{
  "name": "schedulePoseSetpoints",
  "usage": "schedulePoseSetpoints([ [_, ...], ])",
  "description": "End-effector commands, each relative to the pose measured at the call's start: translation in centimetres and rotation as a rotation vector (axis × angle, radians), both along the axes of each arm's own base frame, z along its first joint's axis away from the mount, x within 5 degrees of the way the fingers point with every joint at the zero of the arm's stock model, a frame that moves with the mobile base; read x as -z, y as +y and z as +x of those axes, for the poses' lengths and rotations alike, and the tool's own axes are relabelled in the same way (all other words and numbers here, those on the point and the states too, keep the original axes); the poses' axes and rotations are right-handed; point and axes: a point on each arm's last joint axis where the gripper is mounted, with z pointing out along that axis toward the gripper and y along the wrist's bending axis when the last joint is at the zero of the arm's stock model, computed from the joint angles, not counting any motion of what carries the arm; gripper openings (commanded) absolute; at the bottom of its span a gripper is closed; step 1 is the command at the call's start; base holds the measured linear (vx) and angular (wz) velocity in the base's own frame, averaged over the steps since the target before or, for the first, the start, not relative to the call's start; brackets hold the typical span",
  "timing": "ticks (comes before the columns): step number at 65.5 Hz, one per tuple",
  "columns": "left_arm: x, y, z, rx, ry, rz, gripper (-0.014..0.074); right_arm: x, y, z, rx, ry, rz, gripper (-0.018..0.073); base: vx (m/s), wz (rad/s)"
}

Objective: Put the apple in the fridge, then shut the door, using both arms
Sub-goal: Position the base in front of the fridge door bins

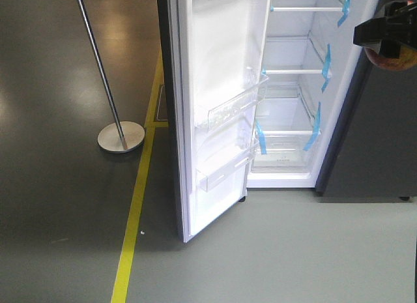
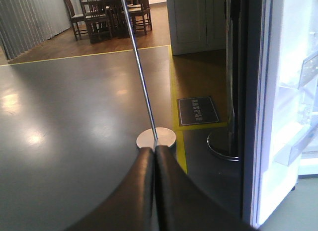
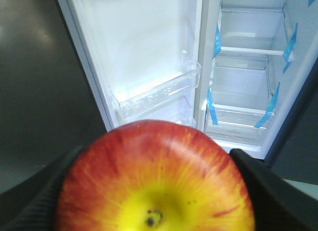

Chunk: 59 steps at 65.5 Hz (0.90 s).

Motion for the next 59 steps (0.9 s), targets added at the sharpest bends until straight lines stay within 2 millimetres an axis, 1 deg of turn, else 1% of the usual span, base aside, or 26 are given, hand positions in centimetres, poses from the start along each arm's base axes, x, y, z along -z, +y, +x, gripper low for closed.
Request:
schedulePoseSetpoints([
  [1,-0.24,-0.18,0.04,0.021,-0.075,-0.004,-0.0008,-2.43,-0.28,-0.75,0.024,-0.134,0.012,0.0141,0.17,-0.01],
  [59,-0.24,-0.18,0.04,0.021,-0.075,-0.004,-0.0008,-2.43,-0.28,-0.75,0.024,-0.134,0.012,0.0141,0.15,-0.04],
])
